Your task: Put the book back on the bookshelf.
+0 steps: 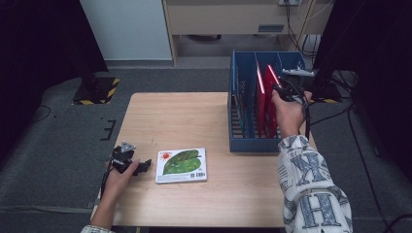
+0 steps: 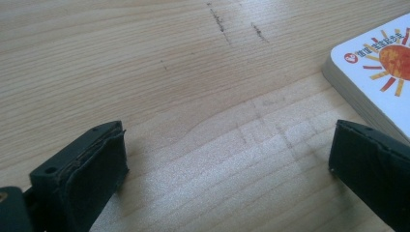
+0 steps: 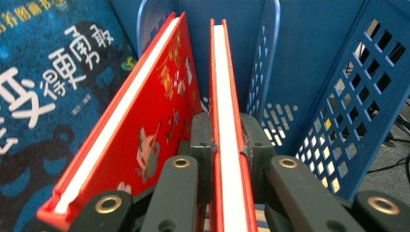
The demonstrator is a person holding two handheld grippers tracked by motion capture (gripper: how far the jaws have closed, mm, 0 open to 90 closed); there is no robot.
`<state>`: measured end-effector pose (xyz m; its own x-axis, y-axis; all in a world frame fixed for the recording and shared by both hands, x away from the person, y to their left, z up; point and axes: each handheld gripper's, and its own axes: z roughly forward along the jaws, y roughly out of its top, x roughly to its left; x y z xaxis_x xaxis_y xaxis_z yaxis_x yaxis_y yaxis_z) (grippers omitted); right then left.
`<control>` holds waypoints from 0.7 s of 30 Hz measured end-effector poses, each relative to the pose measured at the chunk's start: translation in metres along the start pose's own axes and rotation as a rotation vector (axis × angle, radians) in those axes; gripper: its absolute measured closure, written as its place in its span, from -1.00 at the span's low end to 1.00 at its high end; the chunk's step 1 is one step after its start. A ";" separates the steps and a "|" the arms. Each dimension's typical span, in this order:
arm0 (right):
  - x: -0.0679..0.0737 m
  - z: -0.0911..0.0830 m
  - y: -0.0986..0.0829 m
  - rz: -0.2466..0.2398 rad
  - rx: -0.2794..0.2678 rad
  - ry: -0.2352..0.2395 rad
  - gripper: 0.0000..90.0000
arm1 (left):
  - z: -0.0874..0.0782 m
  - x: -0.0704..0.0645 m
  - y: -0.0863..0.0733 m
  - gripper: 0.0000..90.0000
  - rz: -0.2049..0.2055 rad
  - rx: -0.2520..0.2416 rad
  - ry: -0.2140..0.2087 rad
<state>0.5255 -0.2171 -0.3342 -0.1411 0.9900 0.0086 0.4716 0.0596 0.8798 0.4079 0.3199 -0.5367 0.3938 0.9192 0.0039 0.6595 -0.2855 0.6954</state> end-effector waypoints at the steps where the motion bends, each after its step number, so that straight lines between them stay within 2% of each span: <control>1: 0.000 0.001 0.001 -0.001 -0.004 0.000 0.76 | 0.000 0.000 0.000 -1.00 0.000 0.000 0.000; 10: 0.002 0.013 0.009 -0.006 -0.024 -0.007 0.76 | 0.000 0.000 0.000 -1.00 0.002 0.000 -0.001; 18: -0.002 0.026 0.010 0.025 -0.027 -0.018 0.76 | 0.001 0.000 0.001 -1.00 0.006 0.000 -0.004; 21: -0.002 0.029 0.011 0.022 -0.029 -0.022 0.76 | 0.001 0.000 0.001 -1.00 0.006 0.000 -0.005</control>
<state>0.5563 -0.2144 -0.3382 -0.1114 0.9936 0.0174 0.4492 0.0348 0.8927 0.4089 0.3190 -0.5367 0.4009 0.9161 0.0050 0.6568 -0.2912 0.6956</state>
